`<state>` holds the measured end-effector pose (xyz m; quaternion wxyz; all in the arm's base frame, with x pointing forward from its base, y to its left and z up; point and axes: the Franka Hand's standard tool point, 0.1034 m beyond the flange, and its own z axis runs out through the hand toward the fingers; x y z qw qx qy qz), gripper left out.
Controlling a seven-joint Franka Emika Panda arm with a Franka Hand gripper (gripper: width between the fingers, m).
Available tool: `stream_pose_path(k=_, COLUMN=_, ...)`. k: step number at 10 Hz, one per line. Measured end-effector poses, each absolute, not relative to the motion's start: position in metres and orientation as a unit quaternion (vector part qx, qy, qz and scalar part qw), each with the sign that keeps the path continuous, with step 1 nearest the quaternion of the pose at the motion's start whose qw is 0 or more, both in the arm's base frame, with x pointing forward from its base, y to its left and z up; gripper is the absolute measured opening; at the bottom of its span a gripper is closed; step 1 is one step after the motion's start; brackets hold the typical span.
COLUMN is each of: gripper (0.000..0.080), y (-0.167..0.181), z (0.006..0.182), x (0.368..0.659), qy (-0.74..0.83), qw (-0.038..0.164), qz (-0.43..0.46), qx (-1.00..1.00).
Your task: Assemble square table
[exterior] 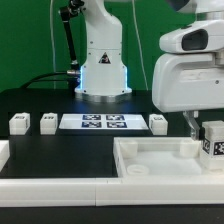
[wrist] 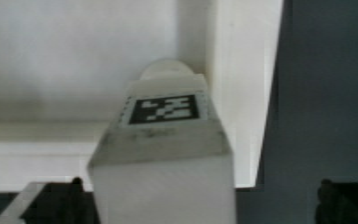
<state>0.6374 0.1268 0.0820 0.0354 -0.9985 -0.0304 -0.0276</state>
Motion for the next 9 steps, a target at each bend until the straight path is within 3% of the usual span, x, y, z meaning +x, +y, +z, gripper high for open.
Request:
stream_pose_path(k=1, gripper=0.0548, y=0.127, z=0.082, x=0.637, qy=-0.029, qw=0.035, qz=-0.027, qx=-0.999)
stream_pose_path(k=2, gripper=0.0548, y=0.127, z=0.082, x=0.637, qy=-0.019, qw=0.036, qz=-0.027, qx=-0.999)
stream_pose_path(k=3, gripper=0.0347, y=0.127, z=0.082, x=0.637, qy=-0.017, qw=0.036, qz=-0.027, qx=-0.999)
stream_pose_path(k=4, gripper=0.0301, y=0.124, z=0.081, x=0.638, qy=0.019, qw=0.036, qz=-0.026, qx=-0.999)
stream_pose_path(k=7, gripper=0.0301, y=0.119, z=0.08, x=0.638, qy=0.175, qw=0.037, qz=-0.026, qx=-0.984)
stream_pose_path(k=9, gripper=0.0298, y=0.112, z=0.078, x=0.636, qy=0.337, qw=0.054, qz=-0.012, qx=-0.94)
